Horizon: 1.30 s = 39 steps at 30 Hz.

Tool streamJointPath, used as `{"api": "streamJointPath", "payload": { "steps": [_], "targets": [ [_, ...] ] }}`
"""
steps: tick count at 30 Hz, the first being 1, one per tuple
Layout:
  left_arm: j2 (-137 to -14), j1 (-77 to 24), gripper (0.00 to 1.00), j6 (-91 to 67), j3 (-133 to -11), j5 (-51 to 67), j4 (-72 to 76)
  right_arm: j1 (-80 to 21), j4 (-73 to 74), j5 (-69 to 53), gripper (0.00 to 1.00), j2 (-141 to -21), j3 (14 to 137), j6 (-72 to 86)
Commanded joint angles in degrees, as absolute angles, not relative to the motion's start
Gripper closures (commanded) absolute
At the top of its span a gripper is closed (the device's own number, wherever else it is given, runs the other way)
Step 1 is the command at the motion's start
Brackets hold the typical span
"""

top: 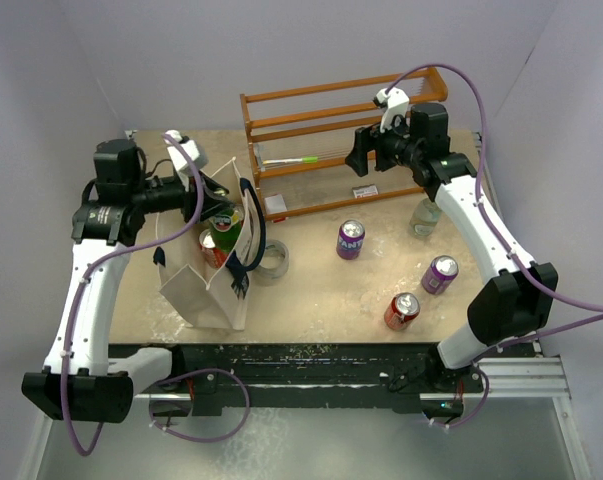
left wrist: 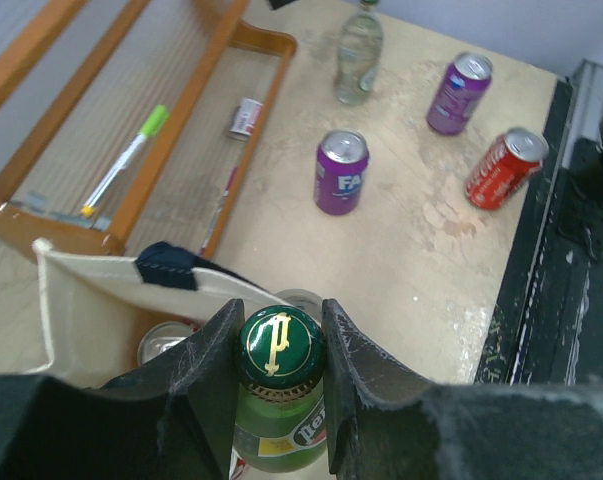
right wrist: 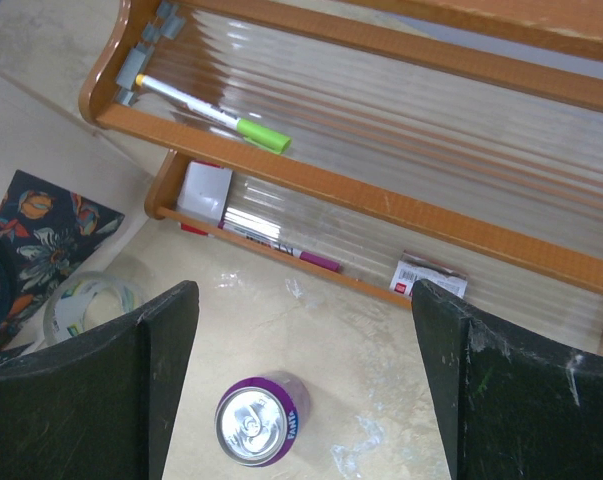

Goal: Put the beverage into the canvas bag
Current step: Place the drink in the canvas bag.

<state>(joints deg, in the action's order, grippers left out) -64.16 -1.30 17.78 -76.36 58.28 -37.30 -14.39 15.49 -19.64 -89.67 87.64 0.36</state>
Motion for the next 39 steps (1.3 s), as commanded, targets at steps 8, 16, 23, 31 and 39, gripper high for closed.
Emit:
{"api": "streamJointPath", "payload": {
  "steps": [8, 16, 23, 31, 39],
  "targets": [
    [-69.2, -4.7, 1.0, 38.3, -79.7, 64.2, -41.3, -15.5, 14.3, -18.2, 0.1, -90.9, 88.9, -1.4],
    [-73.8, -4.7, 1.0, 43.0, -77.7, 65.8, -40.1, -15.5, 13.1, -17.4, 0.08, -92.4, 89.8, -2.6],
    [-76.5, -4.7, 1.0, 45.3, -77.6, 66.3, -40.0, -15.5, 12.9, -16.6, 0.08, -94.0, 90.9, -3.2],
    [-79.5, -4.7, 1.0, 53.8, -76.3, 63.6, -42.9, -15.5, 13.5, -16.2, 0.07, -95.2, 92.6, -3.8],
    [-83.1, -4.7, 1.0, 60.7, -76.0, 64.6, -47.4, -15.5, 14.5, -15.0, 0.07, -93.7, 91.1, -4.3]
  ]
}}
